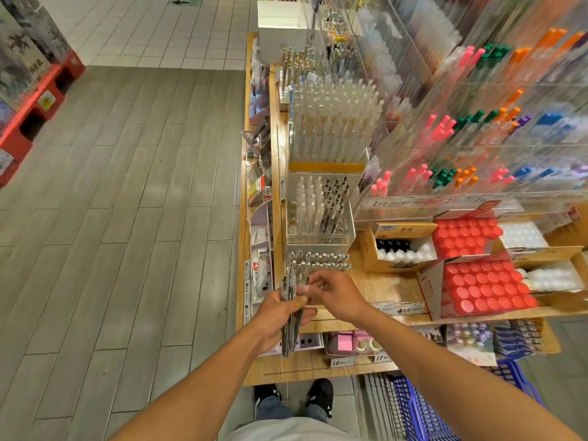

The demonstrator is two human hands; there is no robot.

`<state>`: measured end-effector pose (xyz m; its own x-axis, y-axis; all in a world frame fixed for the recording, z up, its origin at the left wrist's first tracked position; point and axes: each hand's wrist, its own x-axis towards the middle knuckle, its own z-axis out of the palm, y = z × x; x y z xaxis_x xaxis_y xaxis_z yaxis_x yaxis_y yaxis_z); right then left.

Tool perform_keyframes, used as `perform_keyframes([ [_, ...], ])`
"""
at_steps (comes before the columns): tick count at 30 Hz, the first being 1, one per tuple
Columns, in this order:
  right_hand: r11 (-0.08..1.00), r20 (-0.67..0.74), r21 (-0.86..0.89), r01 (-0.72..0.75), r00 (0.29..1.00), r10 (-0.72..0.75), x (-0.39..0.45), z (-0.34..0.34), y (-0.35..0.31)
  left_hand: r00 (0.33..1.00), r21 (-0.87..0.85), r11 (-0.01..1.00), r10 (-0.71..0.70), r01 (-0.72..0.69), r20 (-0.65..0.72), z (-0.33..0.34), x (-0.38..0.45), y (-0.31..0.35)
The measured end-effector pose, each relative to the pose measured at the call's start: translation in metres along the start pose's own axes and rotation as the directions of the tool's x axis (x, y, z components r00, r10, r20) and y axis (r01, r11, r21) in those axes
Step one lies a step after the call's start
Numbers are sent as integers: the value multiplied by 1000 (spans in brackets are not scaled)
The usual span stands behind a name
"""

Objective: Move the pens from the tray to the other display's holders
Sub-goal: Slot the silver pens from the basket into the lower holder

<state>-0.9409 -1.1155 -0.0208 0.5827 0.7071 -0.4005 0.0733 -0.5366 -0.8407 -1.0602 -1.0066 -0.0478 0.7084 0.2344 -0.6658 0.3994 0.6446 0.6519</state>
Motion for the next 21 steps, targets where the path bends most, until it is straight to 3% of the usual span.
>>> perform_keyframes([
  [5, 996, -46, 86, -30, 998, 34, -10, -15, 3, 999, -61, 998, 19, -22, -47, 8, 4, -5],
  [9, 997, -188, 57, 59, 981, -47, -23, -41, 9, 993, 35, 999, -12, 16, -121, 7, 8, -12],
  [12, 983, -327, -106, 151, 928, -178, -26, -62, 14, 987, 42, 997, -57, 64, -150, 4, 7, -18],
  [15, 970, -385, -205, 133, 900, -205, -22, -75, 21, 984, 32, 996, -75, 81, -162, 6, 6, -22],
  [21, 919, -311, -372, 133, 915, -258, -15, -73, 33, 985, 43, 996, -74, 82, -154, 10, 3, -24],
])
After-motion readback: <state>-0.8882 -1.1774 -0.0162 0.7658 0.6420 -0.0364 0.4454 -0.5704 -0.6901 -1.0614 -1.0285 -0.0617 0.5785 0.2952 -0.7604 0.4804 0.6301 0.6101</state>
